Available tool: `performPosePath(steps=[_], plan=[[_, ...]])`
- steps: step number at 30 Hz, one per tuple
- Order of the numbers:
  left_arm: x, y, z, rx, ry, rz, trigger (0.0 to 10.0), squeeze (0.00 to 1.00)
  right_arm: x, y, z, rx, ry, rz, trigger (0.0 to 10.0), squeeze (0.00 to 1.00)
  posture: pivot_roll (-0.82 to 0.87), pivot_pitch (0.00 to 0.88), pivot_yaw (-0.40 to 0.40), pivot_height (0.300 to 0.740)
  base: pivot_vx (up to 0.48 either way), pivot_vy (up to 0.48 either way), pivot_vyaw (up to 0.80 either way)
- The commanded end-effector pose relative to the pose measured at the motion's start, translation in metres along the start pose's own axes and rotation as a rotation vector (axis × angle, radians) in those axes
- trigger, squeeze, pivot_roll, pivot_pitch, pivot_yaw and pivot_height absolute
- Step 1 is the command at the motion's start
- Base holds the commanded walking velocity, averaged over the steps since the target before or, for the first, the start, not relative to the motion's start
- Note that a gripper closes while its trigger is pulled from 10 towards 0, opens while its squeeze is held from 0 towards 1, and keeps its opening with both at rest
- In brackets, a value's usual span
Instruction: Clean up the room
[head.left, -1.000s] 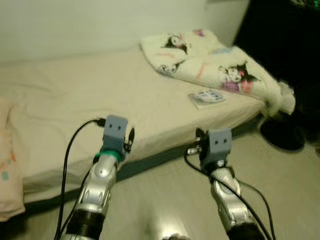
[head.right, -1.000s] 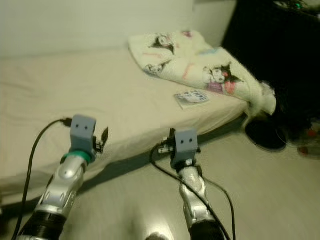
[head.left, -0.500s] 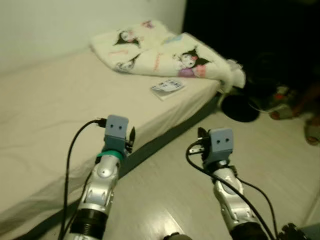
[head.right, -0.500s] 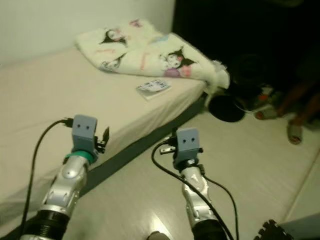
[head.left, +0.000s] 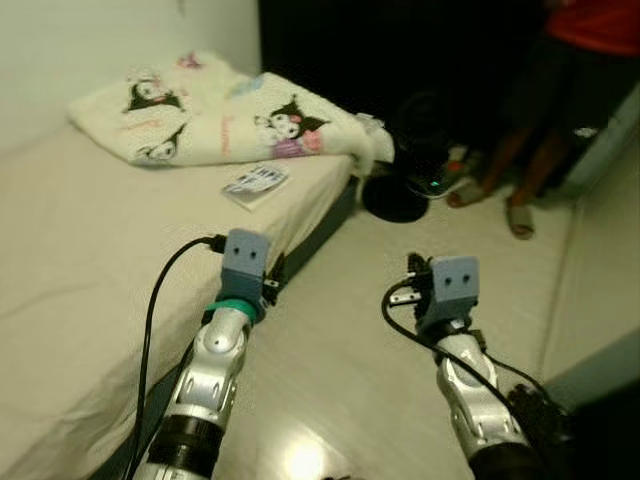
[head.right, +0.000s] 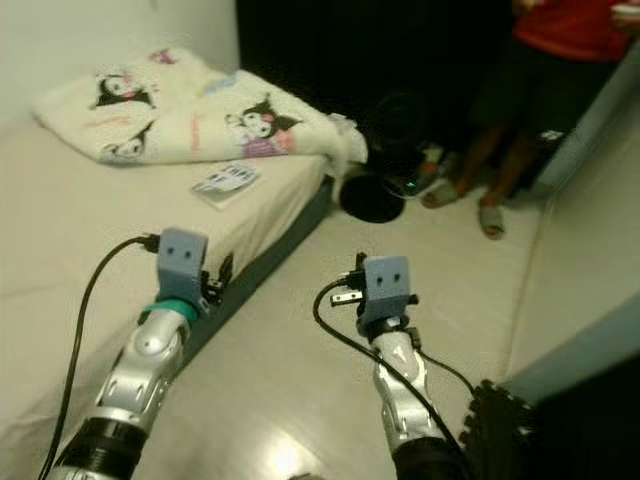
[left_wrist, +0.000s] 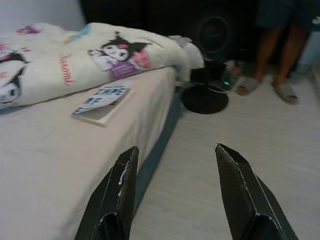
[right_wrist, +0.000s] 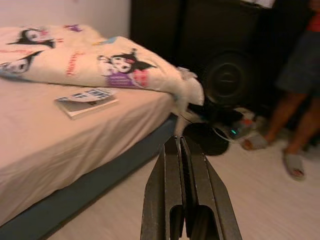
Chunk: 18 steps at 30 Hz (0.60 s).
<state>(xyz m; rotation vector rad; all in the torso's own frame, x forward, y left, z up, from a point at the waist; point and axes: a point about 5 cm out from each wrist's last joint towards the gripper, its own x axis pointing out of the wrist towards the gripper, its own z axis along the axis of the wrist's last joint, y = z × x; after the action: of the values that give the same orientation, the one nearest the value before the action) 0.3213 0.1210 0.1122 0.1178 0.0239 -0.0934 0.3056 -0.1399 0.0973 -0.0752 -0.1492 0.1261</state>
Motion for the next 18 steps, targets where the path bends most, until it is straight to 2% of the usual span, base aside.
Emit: performPosePath(steps=[1,18], plan=[[-0.0021,-0.0002,-0.0071,-0.006,0.027,-0.002,10.0,0.0,-0.003,-0.0005,-0.0039,0.004,0.015,-0.003,10.0,0.0,-0.1,0.006,0.032,0.735,0.0,0.0,-0.8],[-0.0042,0.0065,-0.011,0.0,0.035,0.02,10.0,0.0,-0.0005,-0.0084,-0.0015,-0.001,0.007,-0.029,10.0,0.0,-0.09,0.014,0.031,0.735,0.0,0.0,-0.8]])
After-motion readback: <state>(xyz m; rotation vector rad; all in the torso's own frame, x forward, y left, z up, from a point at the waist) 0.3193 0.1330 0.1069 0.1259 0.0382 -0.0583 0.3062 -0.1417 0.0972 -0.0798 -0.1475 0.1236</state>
